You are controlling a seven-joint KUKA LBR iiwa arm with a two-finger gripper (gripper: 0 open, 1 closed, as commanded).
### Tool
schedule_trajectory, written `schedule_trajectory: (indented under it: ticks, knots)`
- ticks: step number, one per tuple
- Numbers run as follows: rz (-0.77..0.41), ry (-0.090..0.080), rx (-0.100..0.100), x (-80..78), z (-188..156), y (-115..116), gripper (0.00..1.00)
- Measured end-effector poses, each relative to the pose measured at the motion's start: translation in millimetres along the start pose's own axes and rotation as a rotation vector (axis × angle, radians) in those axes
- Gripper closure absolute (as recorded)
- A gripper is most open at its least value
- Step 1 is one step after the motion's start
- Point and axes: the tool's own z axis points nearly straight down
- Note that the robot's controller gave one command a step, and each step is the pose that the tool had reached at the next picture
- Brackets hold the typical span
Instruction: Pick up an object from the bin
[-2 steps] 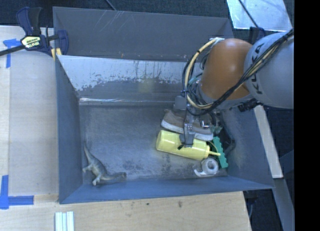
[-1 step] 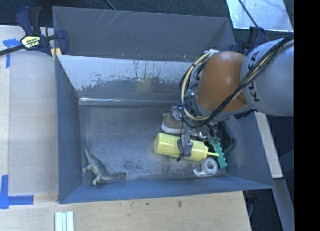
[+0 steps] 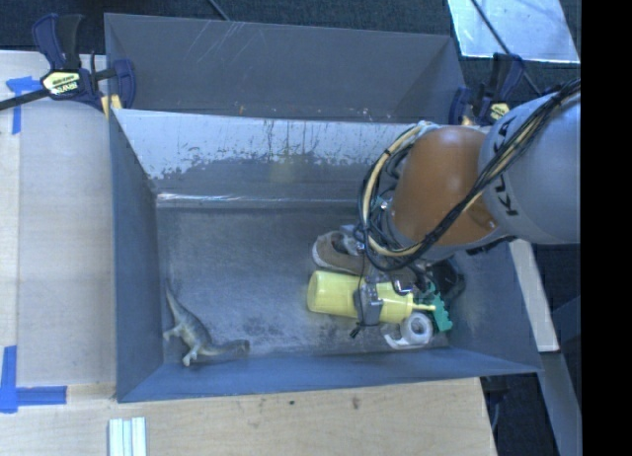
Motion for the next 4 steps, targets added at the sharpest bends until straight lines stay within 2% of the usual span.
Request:
schedule_trajectory:
  ticks: [1,2,3,4]
  knots:
    - [0.182,0.006,0.011,-8.8,5,23,0.00]
    - [0.304,-0.002,-0.001,1.5,6,26,0.00]
    - [0.074,-0.009,0.004,-22.8,7,89,1.00]
    - [0.074,-0.009,0.004,-22.9,7,89,1.00]
